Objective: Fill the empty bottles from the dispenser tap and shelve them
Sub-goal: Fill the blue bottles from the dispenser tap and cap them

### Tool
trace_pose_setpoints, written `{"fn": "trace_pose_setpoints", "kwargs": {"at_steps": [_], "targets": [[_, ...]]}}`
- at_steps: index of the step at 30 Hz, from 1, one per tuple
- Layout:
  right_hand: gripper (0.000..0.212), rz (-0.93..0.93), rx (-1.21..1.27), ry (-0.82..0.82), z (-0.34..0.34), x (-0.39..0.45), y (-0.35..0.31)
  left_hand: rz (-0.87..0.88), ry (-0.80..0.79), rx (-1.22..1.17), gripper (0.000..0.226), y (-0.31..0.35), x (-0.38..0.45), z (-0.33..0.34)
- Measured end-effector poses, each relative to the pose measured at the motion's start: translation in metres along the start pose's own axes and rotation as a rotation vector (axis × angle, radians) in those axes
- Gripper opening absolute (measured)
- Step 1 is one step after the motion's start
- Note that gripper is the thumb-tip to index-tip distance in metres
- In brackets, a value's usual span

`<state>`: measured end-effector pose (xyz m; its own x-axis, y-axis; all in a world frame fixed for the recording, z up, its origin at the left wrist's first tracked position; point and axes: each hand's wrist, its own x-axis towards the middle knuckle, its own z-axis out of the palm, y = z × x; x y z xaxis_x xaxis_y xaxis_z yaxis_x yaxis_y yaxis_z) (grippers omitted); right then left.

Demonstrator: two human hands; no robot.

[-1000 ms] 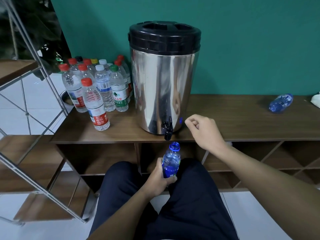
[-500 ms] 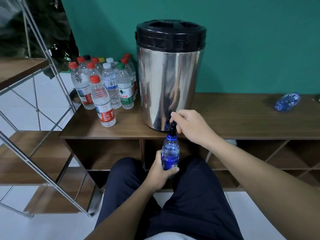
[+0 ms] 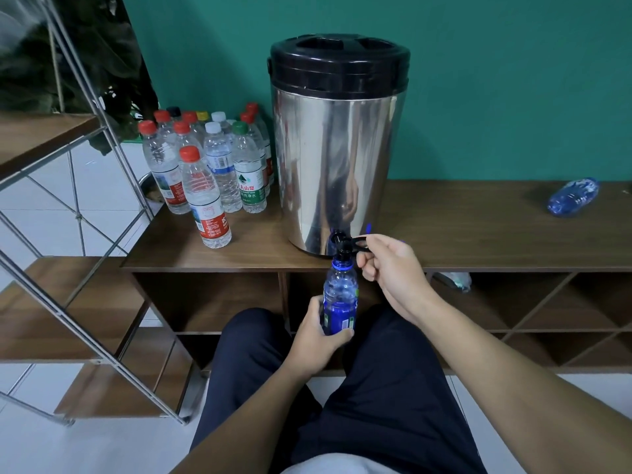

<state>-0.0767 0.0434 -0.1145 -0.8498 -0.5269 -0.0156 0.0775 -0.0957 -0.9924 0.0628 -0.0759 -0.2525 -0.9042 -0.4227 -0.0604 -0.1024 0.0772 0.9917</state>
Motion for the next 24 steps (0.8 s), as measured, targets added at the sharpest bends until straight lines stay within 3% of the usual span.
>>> {"fn": "trace_pose_setpoints", "kwargs": {"at_steps": [4, 6, 13, 19, 24], "targets": [[0.046, 0.018, -0.005, 0.230, 0.005, -0.017, 0.027, 0.004, 0.020, 0.017, 0.067, 0.003, -0.003, -0.001], [0.048, 0.038, -0.055, 0.253, 0.011, -0.029, 0.044, 0.017, 0.033, 0.028, 0.065, 0.005, -0.004, -0.001], [0.025, 0.043, -0.034, 0.067, 0.014, -0.064, 0.084, 0.042, 0.071, -0.023, 0.061, 0.009, -0.012, -0.003], [0.048, 0.009, -0.138, -0.075, 0.006, -0.074, 0.111, 0.063, 0.084, -0.030, 0.058, 0.013, -0.016, -0.004], [0.041, 0.013, -0.142, -0.091, 0.005, -0.073, 0.117, 0.090, 0.081, -0.025, 0.062, 0.014, -0.017, -0.005]]}}
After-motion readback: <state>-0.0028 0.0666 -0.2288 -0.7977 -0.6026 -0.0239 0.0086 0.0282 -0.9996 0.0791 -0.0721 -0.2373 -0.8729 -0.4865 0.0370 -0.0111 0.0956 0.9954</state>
